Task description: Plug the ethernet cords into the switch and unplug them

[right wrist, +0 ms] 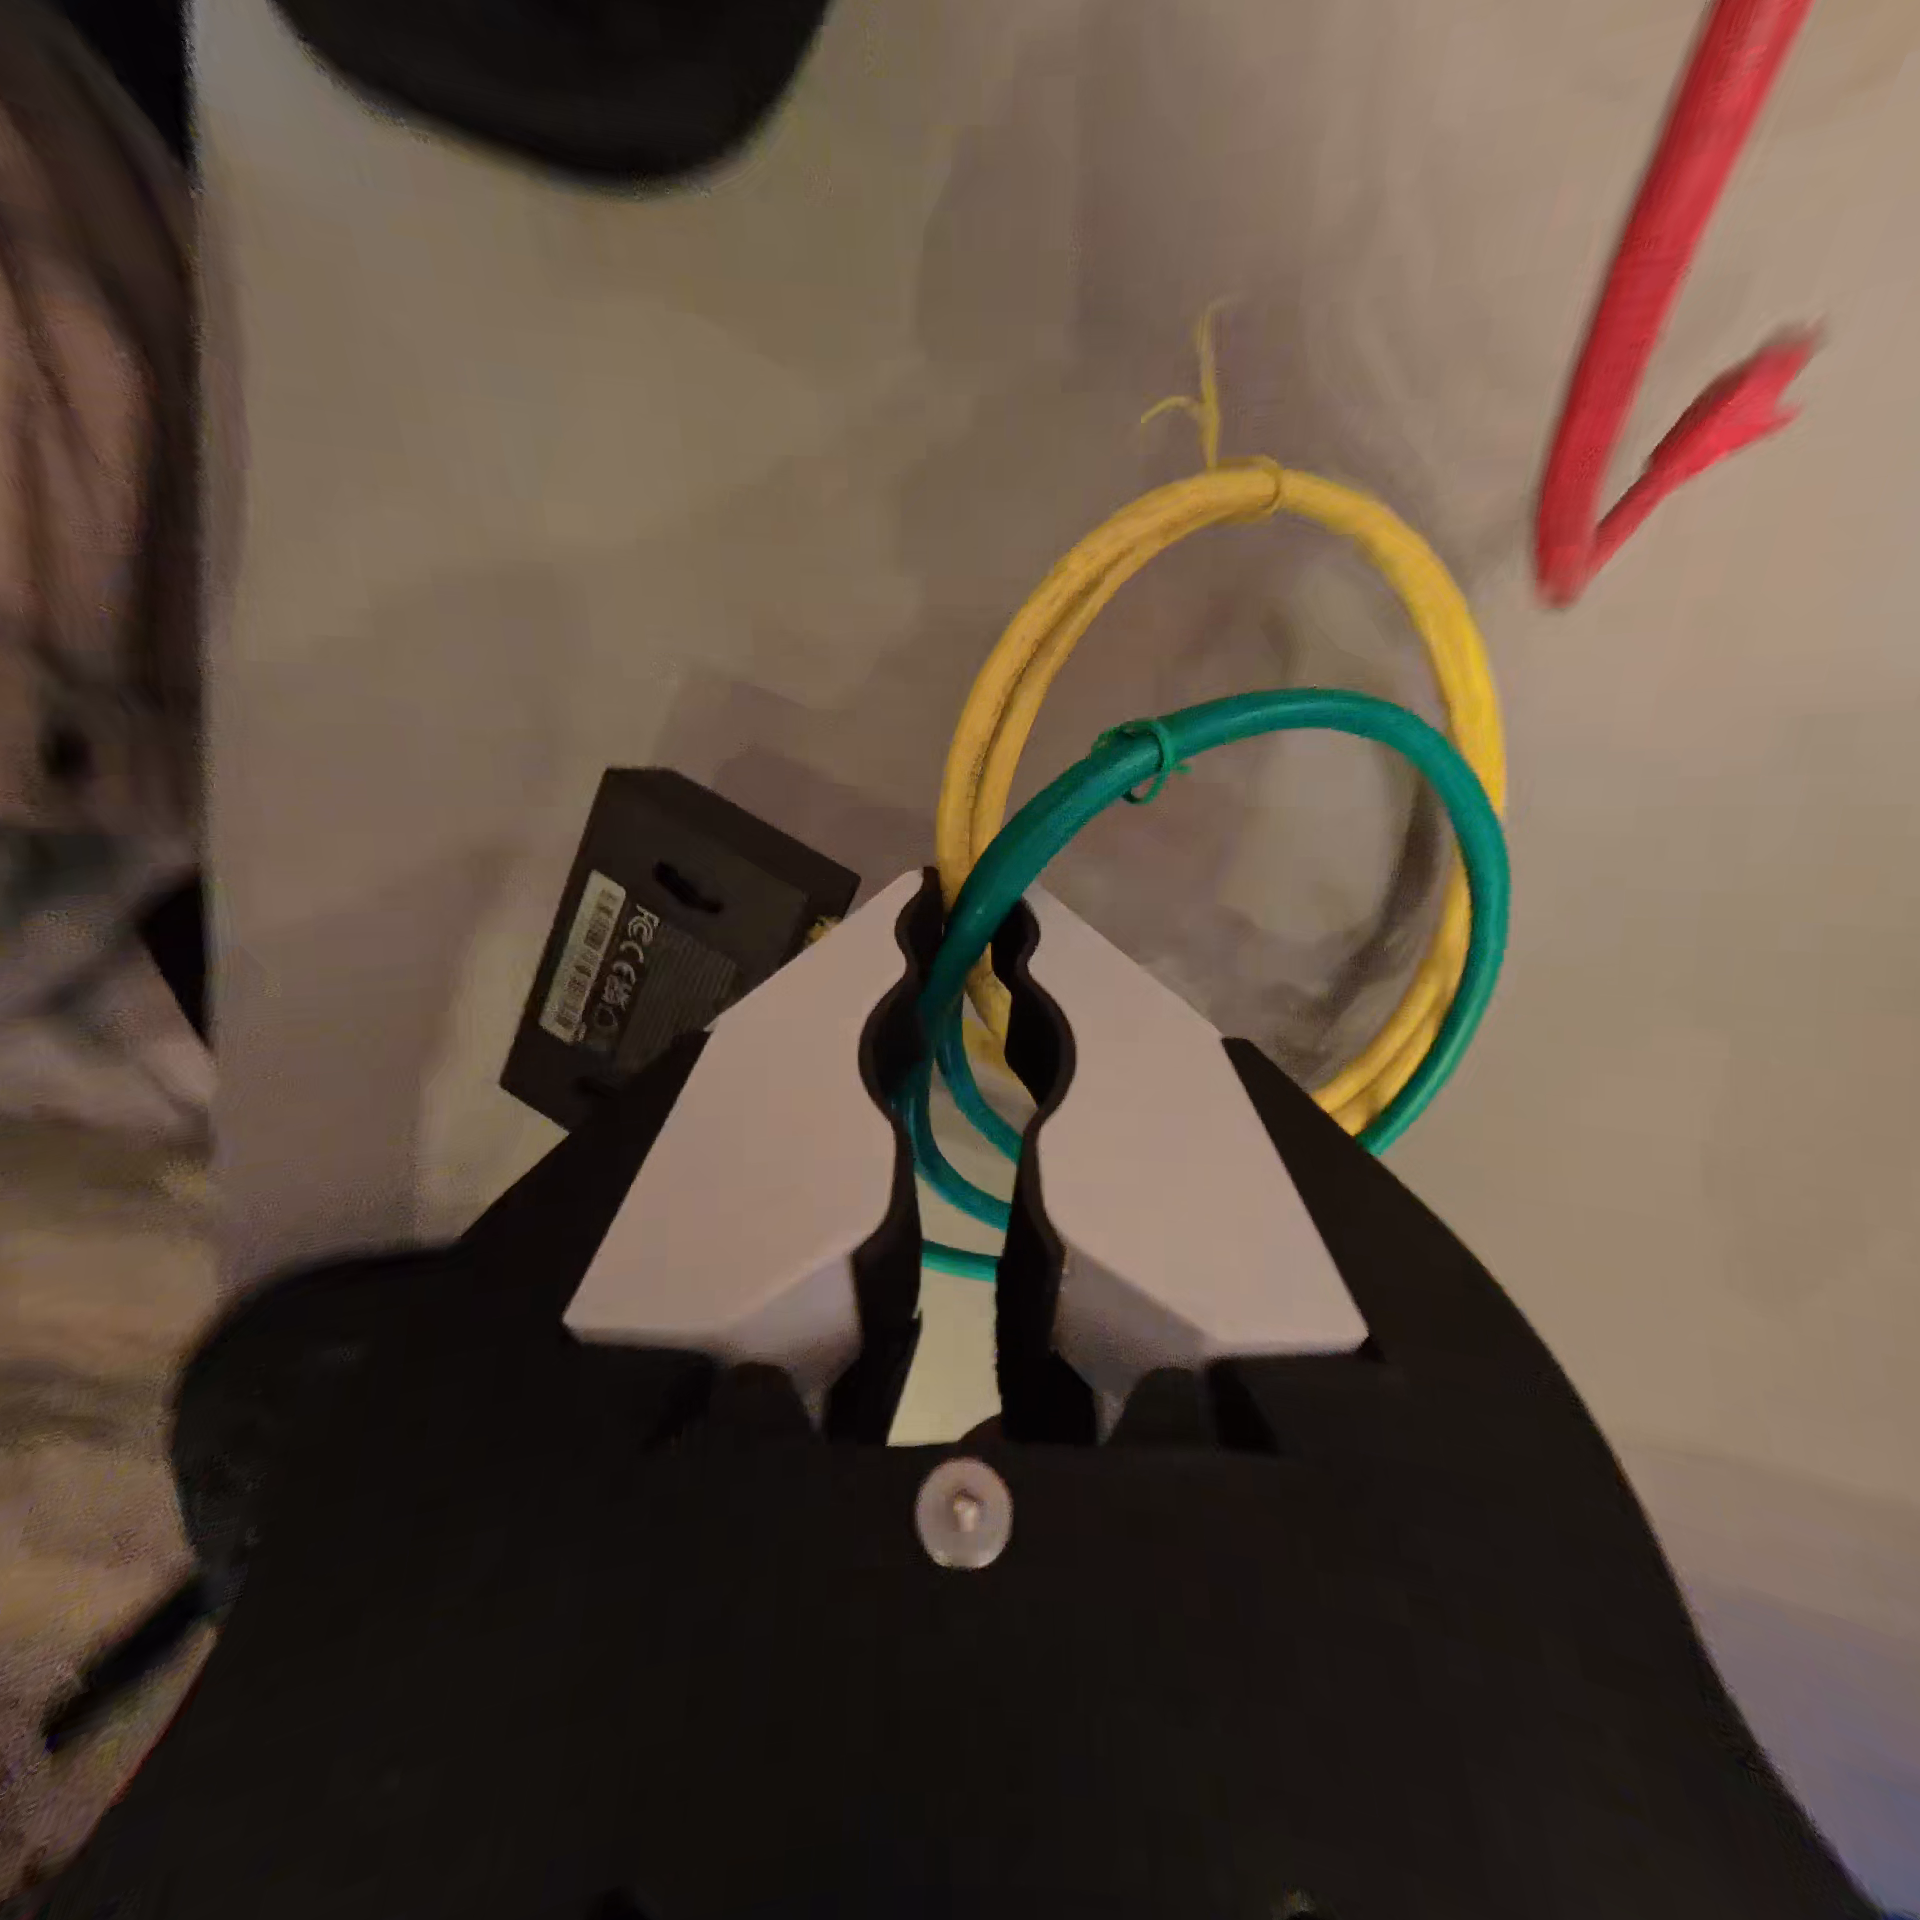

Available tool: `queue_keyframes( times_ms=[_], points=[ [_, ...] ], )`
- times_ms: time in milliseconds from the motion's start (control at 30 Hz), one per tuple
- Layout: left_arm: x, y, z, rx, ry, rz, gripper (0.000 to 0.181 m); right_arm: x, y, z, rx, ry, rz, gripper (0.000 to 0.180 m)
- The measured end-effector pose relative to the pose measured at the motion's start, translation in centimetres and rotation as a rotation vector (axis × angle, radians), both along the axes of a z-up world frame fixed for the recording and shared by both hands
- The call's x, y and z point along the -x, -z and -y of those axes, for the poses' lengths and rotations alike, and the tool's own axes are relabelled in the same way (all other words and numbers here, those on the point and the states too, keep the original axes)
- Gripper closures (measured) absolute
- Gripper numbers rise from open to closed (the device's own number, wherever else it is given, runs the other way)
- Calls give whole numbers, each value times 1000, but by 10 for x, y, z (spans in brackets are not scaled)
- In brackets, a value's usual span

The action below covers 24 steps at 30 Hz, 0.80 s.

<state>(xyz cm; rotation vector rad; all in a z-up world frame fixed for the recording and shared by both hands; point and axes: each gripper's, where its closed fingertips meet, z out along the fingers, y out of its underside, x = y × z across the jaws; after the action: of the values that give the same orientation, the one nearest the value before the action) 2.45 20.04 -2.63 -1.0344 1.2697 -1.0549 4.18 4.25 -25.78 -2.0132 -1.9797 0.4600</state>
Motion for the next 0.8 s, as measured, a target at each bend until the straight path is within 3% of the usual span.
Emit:
queue_keyframes(
  times_ms=[167, 233, 300, 400, 533, 633, 800],
  points=[
    [-6, 17, 10, -55, 25, -122, 169, -20, 15, -33, -134, -333, 196, 174],
    [-11, 28, 10, -49, 40, -171, 169, -25, 19, -54, -209, -349, 279, 173],
    [-17, 43, 6, -46, 36, -224, 169, -26, 17, -62, -221, -297, 274, 152],
    [-26, 69, -2, -26, 23, -314, 169, -31, 5, -67, -203, -77, 201, 100],
    [-38, 94, -3, -2, 49, -382, 169, -48, -13, -58, -119, 453, -3, 68],
    [-47, 103, 0, 2, 67, -405, 169, -66, -13, -45, -102, 845, -184, 63],
    [-57, 108, 7, 2, 94, -414, 169, -86, 25, -27, -149, 1180, -234, 56]
  ],
)
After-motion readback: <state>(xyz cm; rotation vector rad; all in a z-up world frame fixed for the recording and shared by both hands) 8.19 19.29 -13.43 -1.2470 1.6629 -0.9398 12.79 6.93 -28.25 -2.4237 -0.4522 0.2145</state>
